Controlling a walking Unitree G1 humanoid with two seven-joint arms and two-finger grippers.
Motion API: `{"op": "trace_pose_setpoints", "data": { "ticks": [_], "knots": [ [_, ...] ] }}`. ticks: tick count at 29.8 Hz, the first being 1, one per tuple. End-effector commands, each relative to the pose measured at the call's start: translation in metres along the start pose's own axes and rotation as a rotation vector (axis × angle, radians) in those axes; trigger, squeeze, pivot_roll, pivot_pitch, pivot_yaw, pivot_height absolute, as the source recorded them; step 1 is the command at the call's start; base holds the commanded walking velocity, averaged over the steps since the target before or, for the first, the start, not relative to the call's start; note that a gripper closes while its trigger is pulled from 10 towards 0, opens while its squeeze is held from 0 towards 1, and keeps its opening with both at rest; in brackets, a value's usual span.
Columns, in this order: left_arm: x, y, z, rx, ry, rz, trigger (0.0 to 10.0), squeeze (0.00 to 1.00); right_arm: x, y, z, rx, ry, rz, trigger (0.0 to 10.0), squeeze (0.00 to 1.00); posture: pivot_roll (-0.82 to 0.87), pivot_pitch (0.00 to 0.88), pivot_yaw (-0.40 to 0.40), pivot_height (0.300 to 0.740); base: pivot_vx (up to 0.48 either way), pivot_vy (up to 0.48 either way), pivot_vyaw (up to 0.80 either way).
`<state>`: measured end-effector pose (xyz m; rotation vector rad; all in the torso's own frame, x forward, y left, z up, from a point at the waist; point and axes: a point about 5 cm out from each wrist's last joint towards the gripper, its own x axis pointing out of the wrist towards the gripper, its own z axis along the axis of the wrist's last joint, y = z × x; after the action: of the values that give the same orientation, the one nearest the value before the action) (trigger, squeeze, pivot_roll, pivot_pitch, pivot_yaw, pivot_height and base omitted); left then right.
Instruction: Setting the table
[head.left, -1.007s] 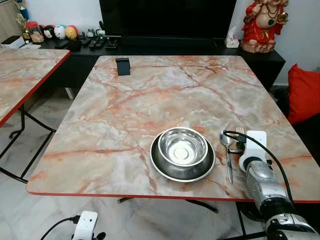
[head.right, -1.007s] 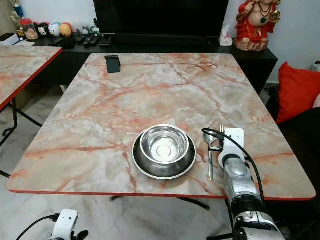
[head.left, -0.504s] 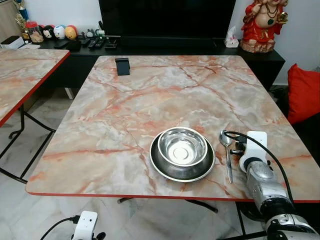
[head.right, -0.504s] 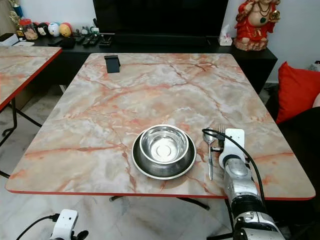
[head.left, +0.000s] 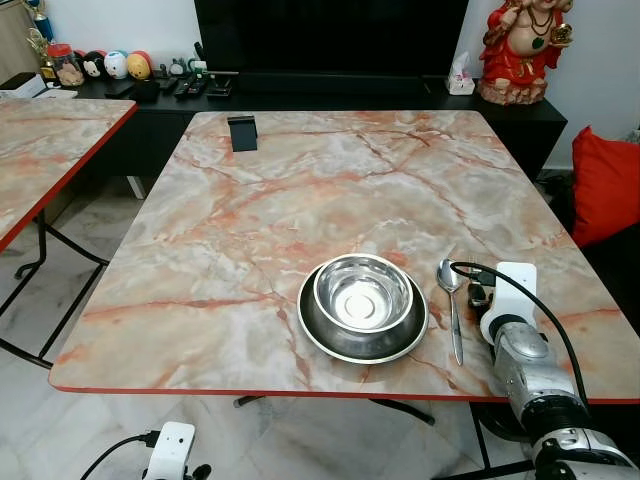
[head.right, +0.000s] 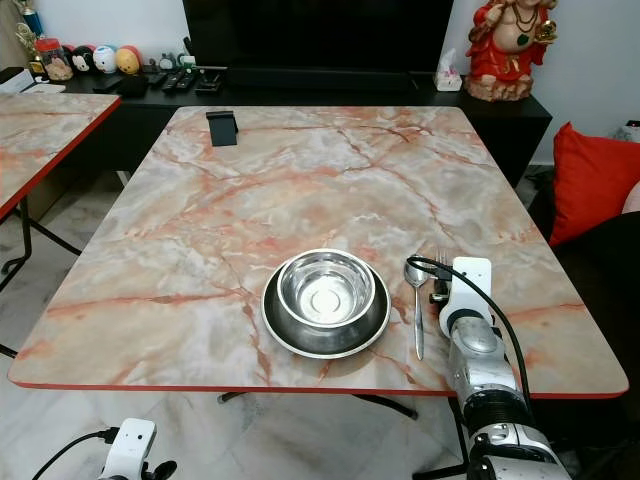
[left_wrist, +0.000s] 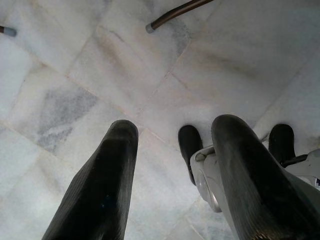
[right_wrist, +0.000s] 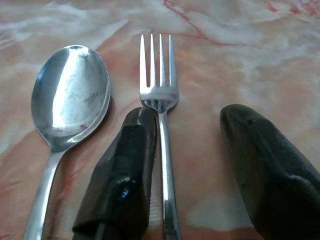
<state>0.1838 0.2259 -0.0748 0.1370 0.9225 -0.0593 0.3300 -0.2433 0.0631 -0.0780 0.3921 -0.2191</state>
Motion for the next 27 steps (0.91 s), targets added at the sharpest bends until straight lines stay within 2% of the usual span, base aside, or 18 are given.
{"op": "trace_pose_setpoints", "data": {
  "ticks": [1,3,4,5,6,7,8,9,10,11,27],
  "knots": [
    [-0.001,0.003,-0.002,0.009,0.014,0.003,10.0,0.00,-0.001,0.004,-0.003,0.002,0.014,0.015,10.0,0.67,0.00,0.000,0.008,0.740,0.000,0.000,0.00],
    [-0.001,0.003,-0.002,0.009,0.014,0.003,10.0,0.00,-0.001,0.004,-0.003,0.002,0.012,0.015,10.0,0.65,0.00,0.000,0.008,0.740,0.000,0.000,0.00],
    [-0.001,0.003,-0.002,0.009,0.014,0.003,10.0,0.00,-0.001,0.005,-0.003,0.002,0.011,0.015,10.0,0.57,0.00,0.000,0.008,0.740,0.000,0.000,0.00],
    [-0.001,0.003,-0.002,0.009,0.014,0.003,10.0,0.00,-0.001,0.005,-0.003,0.002,0.011,0.015,10.0,0.57,0.00,0.000,0.008,0.740,0.000,0.000,0.00],
    [-0.001,0.003,-0.002,0.009,0.014,0.002,10.0,0.00,-0.001,0.005,-0.003,0.001,0.010,0.016,10.0,0.49,0.00,0.000,0.008,0.740,0.000,0.000,0.00],
    [-0.001,0.003,-0.002,0.010,0.014,0.002,10.0,0.00,-0.001,0.005,-0.003,0.001,0.010,0.017,10.0,0.22,0.00,0.000,0.008,0.740,0.000,0.000,0.00],
    [-0.001,0.003,-0.002,0.010,0.014,0.002,10.0,0.00,-0.001,0.005,-0.003,0.001,0.009,0.018,10.0,0.15,0.00,0.000,0.008,0.740,0.000,0.000,0.00],
    [-0.001,0.003,-0.002,0.010,0.015,0.002,10.0,0.00,-0.001,0.006,-0.003,0.001,0.009,0.018,10.0,0.15,0.00,0.000,0.008,0.740,0.000,0.000,0.00],
    [-0.001,0.003,-0.002,0.011,0.015,0.002,10.0,0.00,-0.001,0.006,-0.003,0.001,0.009,0.019,10.0,0.10,0.00,0.000,0.008,0.740,0.000,0.000,0.00],
    [-0.001,0.003,-0.002,0.011,0.015,0.002,10.0,0.00,-0.001,0.006,-0.003,0.001,0.009,0.020,10.0,0.00,0.00,0.000,0.008,0.740,0.000,0.000,0.00],
    [-0.001,0.003,-0.002,0.012,0.014,-0.001,10.0,0.00,-0.001,0.008,0.015,-0.004,-0.060,0.014,10.0,0.00,0.00,0.000,0.007,0.740,0.000,0.000,0.00]
  ]
}}
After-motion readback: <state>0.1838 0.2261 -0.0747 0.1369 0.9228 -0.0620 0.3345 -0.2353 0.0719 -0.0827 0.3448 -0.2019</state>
